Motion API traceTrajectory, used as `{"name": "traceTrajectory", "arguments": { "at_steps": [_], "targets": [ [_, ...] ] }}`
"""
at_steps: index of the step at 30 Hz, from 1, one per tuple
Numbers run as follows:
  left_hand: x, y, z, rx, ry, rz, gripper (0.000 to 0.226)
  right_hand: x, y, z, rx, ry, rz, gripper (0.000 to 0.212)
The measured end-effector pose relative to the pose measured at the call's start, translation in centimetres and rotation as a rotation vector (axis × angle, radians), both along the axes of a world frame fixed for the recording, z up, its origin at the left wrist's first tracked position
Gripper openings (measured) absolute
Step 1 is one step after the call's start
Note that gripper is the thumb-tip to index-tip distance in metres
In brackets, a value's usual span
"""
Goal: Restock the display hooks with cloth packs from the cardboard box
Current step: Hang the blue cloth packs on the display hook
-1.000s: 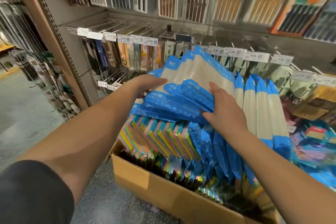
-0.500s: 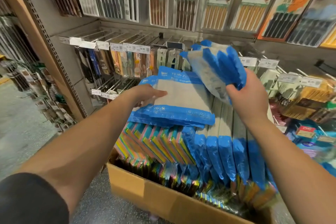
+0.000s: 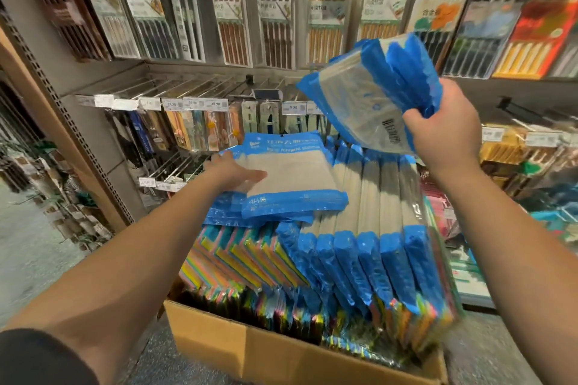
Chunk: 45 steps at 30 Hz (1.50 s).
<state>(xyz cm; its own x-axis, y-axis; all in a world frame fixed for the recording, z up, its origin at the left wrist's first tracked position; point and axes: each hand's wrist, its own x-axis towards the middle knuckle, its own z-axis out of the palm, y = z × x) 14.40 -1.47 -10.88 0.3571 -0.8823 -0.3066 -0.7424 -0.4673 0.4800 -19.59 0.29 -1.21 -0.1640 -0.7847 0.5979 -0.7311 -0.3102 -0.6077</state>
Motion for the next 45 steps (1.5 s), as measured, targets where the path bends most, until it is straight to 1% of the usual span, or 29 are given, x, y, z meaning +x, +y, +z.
{"name": "traceTrajectory", "arguments": {
  "at_steps": [2,4,5,6,7,9,10,12,14,16,18,19,22,24,27,28,31,33,35,36,37,38,39,40,41,42,43,44,45],
  "targets": [
    [-1.4,0.6,0.9,-0.094,-0.053,0.034,0.110,-1.5,0.2,-0.1,-0.003,0.017,0.011,0.041],
    [-4.1,1.4,2.6,-0.269,-0.127,0.004,0.085,-3.1,0.4,0.1,-0.008,0.034,0.019,0.042],
    [-6.3,1.9,3.6,-0.363,-0.095,-0.030,0.070,-4.0,0.6,0.2,-0.016,0.038,0.024,0.042],
    [-8.9,2.4,4.8,-0.438,0.065,-0.039,0.060,-4.9,0.8,0.4,-0.027,0.045,0.029,0.042],
    [-11.9,3.0,6.0,-0.458,0.324,-0.021,0.056,-6.0,1.1,0.6,-0.040,0.056,0.036,0.042],
    [-17.6,4.2,8.5,-0.353,0.867,0.003,0.059,-8.0,1.7,0.9,-0.069,0.097,0.054,0.042],
    [-20.0,4.6,9.7,-0.287,1.075,-0.008,0.063,-9.2,2.1,1.1,-0.085,0.117,0.062,0.043],
    [-24.6,5.0,11.4,-0.210,1.353,-0.020,0.075,-13.0,3.3,1.3,-0.141,0.175,0.094,0.045],
    [-28.7,5.2,12.4,-0.195,1.496,-0.027,0.085,-17.2,4.8,1.2,-0.209,0.272,0.128,0.053],
    [-32.9,5.4,12.8,-0.158,1.564,-0.052,0.088,-21.7,6.1,0.7,-0.258,0.395,0.158,0.056],
    [-37.4,5.4,12.5,-0.095,1.616,-0.106,0.079,-26.2,7.2,-0.3,-0.316,0.496,0.166,0.055],
    [-39.8,5.5,12.3,-0.075,1.603,-0.126,0.076,-28.5,7.7,-0.8,-0.320,0.531,0.160,0.057],
    [-46.8,5.8,11.0,-0.018,1.522,-0.150,0.066,-35.2,9.3,-2.5,-0.245,0.614,0.144,0.076],
    [-51.2,5.2,9.4,0.007,1.461,-0.134,0.058,-39.5,10.5,-3.7,-0.212,0.658,0.153,0.081],
    [-57.6,4.7,6.6,0.066,1.407,-0.171,0.030,-45.2,12.5,-5.4,-0.170,0.727,0.138,0.082],
    [-59.7,4.7,5.5,0.085,1.396,-0.184,0.024,-46.9,13.1,-6.0,-0.154,0.748,0.121,0.082],
    [-65.6,4.6,2.0,0.168,1.399,-0.235,0.023,-52.2,14.1,-8.2,-0.018,0.795,0.119,0.078],
    [-69.4,4.7,0.1,0.213,1.418,-0.244,0.024,-55.4,14.9,-9.5,0.119,0.880,0.102,0.080],
    [-73.1,4.3,-1.4,0.266,1.459,-0.262,0.029,-58.5,15.8,-10.4,0.162,0.901,0.093,0.077],
    [-75.0,4.0,-2.1,0.288,1.470,-0.280,0.030,-60.1,16.3,-10.4,0.183,0.822,0.106,0.076],
    [-76.8,3.4,-2.9,0.309,1.482,-0.295,0.031,-61.9,16.5,-10.0,0.199,0.651,0.114,0.072],
    [-78.7,2.9,-3.6,0.328,1.497,-0.313,0.032,-63.8,16.6,-9.3,0.183,0.424,0.097,0.064],
    [-80.7,2.3,-4.2,0.350,1.516,-0.341,0.034,-66.2,16.0,-8.9,0.133,0.189,0.025,0.055],
    [-82.8,1.7,-4.9,0.372,1.533,-0.373,0.033,-68.5,15.3,-8.0,0.084,-0.015,-0.093,0.047],
    [-84.9,1.3,-5.4,0.392,1.552,-0.404,0.030,-71.1,14.2,-7.8,0.123,-0.181,-0.234,0.044],
    [-87.0,0.7,-6.0,0.398,1.557,-0.431,0.027,-73.6,13.3,-7.7,0.245,-0.313,-0.327,0.048],
    [-89.3,0.0,-6.5,0.394,1.562,-0.467,0.028,-76.0,12.3,-8.1,0.398,-0.454,-0.340,0.054],
    [-91.7,-1.0,-7.0,0.382,1.557,-0.494,0.034,-78.4,11.4,-8.9,0.505,-0.609,-0.288,0.061],
    [-94.0,-1.9,-7.4,0.376,1.540,-0.523,0.039,-80.8,10.6,-10.0,0.547,-0.767,-0.220,0.063]
  ]
}}
